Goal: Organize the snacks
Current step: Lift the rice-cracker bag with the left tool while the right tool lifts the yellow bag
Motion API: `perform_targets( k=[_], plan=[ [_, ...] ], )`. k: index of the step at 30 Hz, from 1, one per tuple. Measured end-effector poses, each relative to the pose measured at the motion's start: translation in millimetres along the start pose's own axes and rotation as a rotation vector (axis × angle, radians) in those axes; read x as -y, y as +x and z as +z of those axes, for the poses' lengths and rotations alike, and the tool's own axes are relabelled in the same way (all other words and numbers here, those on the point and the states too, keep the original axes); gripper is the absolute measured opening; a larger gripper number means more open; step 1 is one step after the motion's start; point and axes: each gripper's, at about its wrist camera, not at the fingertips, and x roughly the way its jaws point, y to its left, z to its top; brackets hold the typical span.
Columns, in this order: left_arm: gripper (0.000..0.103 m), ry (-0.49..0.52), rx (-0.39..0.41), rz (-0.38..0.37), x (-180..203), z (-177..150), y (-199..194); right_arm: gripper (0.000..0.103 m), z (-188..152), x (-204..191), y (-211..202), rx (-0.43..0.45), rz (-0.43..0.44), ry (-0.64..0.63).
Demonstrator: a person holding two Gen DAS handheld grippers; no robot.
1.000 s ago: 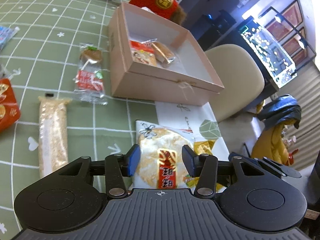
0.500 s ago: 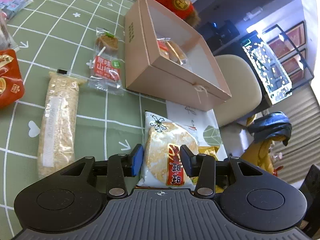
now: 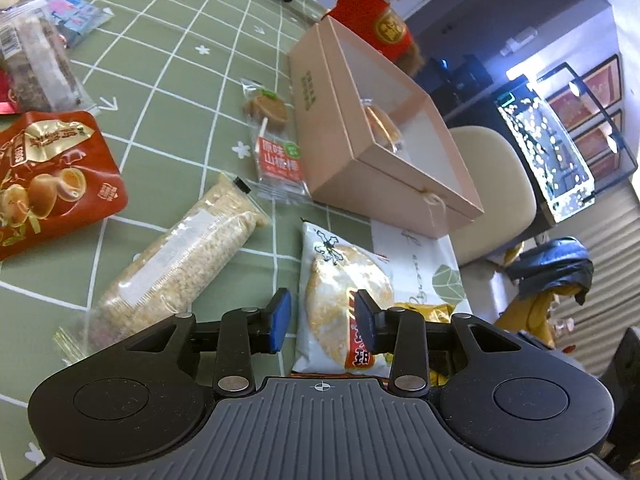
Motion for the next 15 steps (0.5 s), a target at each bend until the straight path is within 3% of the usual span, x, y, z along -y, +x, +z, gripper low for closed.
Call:
perform_targets(
  k=[7, 15],
  plan=[
    [0.040, 0.003, 0.009, -0.026, 0, 1, 7, 0.075, 9, -3, 22, -0.028, -0.014, 0.004],
    [0.044, -0.023, 0.004, -0.104, -4, 4, 9, 0.075, -1, -1, 22, -0.013, 0.009, 0.004]
  ],
)
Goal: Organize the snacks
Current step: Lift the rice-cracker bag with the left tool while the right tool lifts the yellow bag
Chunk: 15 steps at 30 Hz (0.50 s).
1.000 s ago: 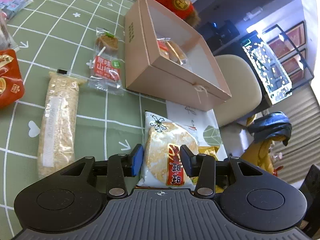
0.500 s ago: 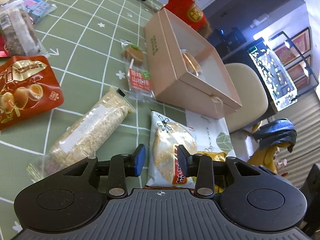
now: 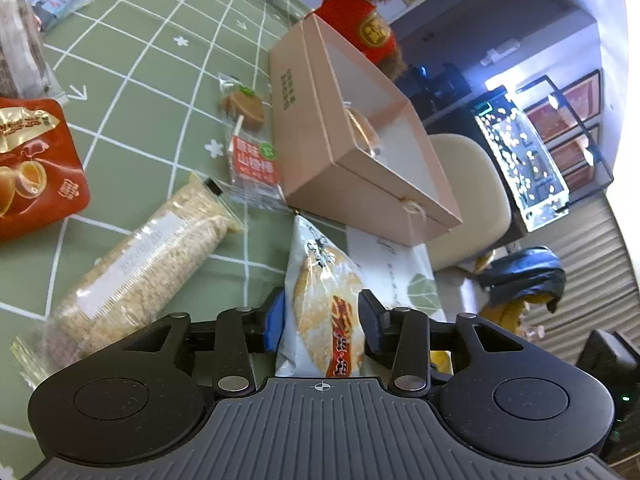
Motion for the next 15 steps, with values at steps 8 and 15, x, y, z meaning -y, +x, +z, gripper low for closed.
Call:
perform_targets(
  k=[8, 15],
  plan=[
    [0.043, 0.130, -0.034, -0.009, 40, -7, 5, 0.075, -7, 7, -4, -0.009, 0.059, 0.017],
    [0.021, 0.127, -0.094, 0.035, 39, -11, 31, 0.075, -18, 8, -12, -0.019, 0.062, -0.017]
  ],
)
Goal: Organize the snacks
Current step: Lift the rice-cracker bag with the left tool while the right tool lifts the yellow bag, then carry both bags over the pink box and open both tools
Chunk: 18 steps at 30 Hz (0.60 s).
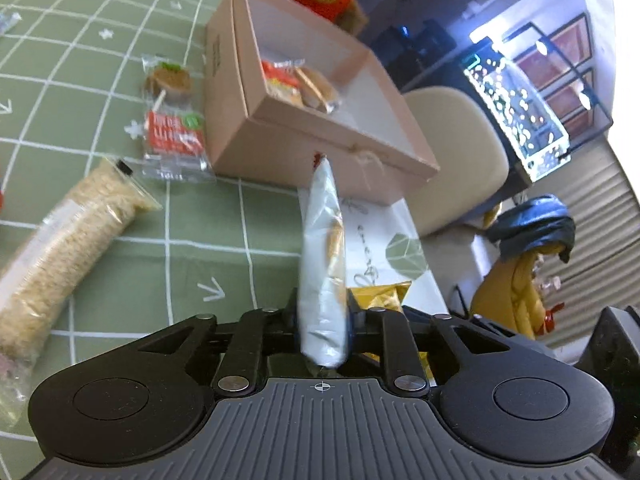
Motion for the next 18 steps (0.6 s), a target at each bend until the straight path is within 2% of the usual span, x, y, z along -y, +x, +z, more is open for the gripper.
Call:
perform_targets(
  k=[3, 6, 11, 18],
  plan=[
    [0.021, -0.025, -0.002, 0.011, -4, -2, -2, 0.080, -6, 1, 0, -0.013, -0.015, 0.001],
    [0.021, -0.028, 0.031, 0.023, -6, -5, -18, 0.083, -11, 1, -3, -0.007, -0.021, -0.014],
    [0.021, -0.025, 0.070, 0.048, -7, -18, -54, 0.083, -5, -2, 0, -0.029, -0.011, -0.026],
    [0.021, -0.053, 0.063, 0.049, 1, -40, -75, 0.080, 11, -7, 14, -0.068, -0.019, -0.061]
  ],
)
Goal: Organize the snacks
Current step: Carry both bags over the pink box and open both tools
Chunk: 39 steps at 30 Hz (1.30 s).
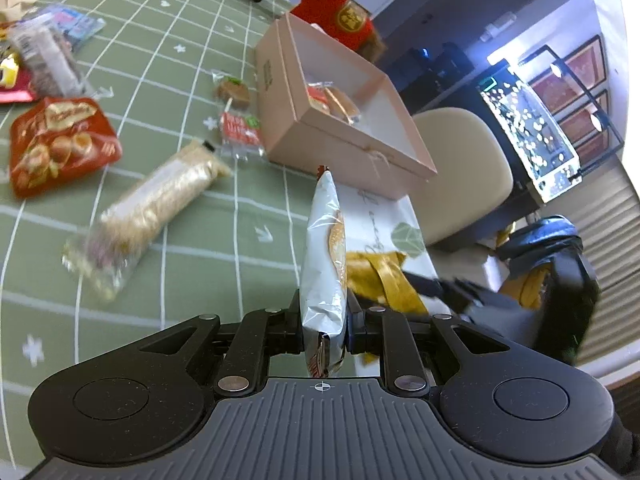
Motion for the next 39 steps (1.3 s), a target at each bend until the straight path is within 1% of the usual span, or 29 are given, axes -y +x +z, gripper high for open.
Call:
perform_targets(
  k=[1, 3, 5, 8, 9, 11, 13, 15, 16, 18, 20, 21, 23, 25, 27, 28, 30, 31, 34, 36, 37, 39],
  plan=[
    [0.021, 0.001, -0.003, -0.007, 3, -3, -2, 0.069, 2, -1, -1, -0.006, -0.007, -0.008],
    [0.021, 0.012, -0.004, -0.016, 7, -8, -6, 0.066, 4, 0, -7, -0.033, -0.005, -0.029],
    [0.021, 0.029, -0.006, -0.031, 14, -10, -10, 0.063, 6, 4, -23, -0.022, 0.018, -0.035],
    [0.021, 0.037, 0.004, -0.092, 26, -5, -19, 0.063, 12, 12, -63, 0.033, 0.045, -0.063],
    [0.021, 0.042, 0.017, -0.121, 31, 1, -23, 0.063, 17, 17, -81, 0.075, 0.047, -0.070],
    [0.021, 0.066, 0.061, -0.162, 45, 23, -32, 0.063, 30, 26, -108, 0.153, 0.030, -0.072],
    [0.021, 0.105, 0.109, -0.179, 58, 53, -38, 0.063, 48, 39, -132, 0.230, -0.001, -0.045],
    [0.021, 0.155, 0.179, -0.162, 75, 90, -40, 0.063, 66, 52, -147, 0.280, -0.010, 0.001],
    [0.021, 0.166, 0.196, -0.152, 80, 106, -36, 0.063, 73, 58, -152, 0.301, -0.018, 0.026],
    [0.021, 0.144, 0.192, -0.140, 86, 141, -14, 0.063, 81, 65, -157, 0.334, -0.046, 0.064],
    [0.021, 0.147, 0.178, -0.097, 91, 163, 17, 0.063, 82, 71, -158, 0.354, -0.064, 0.092],
    [0.021, 0.159, 0.152, -0.071, 93, 169, 36, 0.063, 82, 73, -157, 0.349, -0.064, 0.111],
    [0.021, 0.189, 0.080, -0.046, 97, 173, 76, 0.063, 78, 75, -152, 0.331, -0.058, 0.133],
    [0.021, 0.208, 0.019, -0.041, 95, 173, 111, 0.063, 75, 77, -147, 0.310, -0.070, 0.146],
    [0.023, 0.234, -0.008, -0.020, 90, 174, 136, 0.063, 72, 78, -141, 0.282, -0.097, 0.148],
    [0.025, 0.247, 0.008, 0.008, 87, 173, 140, 0.063, 71, 80, -137, 0.263, -0.113, 0.150],
    [0.025, 0.240, 0.070, 0.076, 80, 173, 134, 0.063, 69, 81, -132, 0.232, -0.128, 0.155],
    [0.025, 0.217, 0.103, 0.087, 75, 174, 125, 0.063, 69, 83, -132, 0.224, -0.125, 0.159],
    [0.025, 0.138, 0.187, 0.035, 55, 172, 82, 0.063, 80, 91, -124, 0.204, -0.107, 0.172],
    [0.025, 0.106, 0.231, 0.031, 43, 163, 48, 0.063, 101, 94, -111, 0.202, -0.072, 0.189],
    [0.025, 0.096, 0.242, 0.042, 39, 158, 33, 0.063, 113, 95, -102, 0.198, -0.046, 0.196],
    [0.025, 0.083, 0.224, 0.091, 26, 144, 11, 0.063, 143, 98, -74, 0.174, 0.010, 0.229]
  ],
)
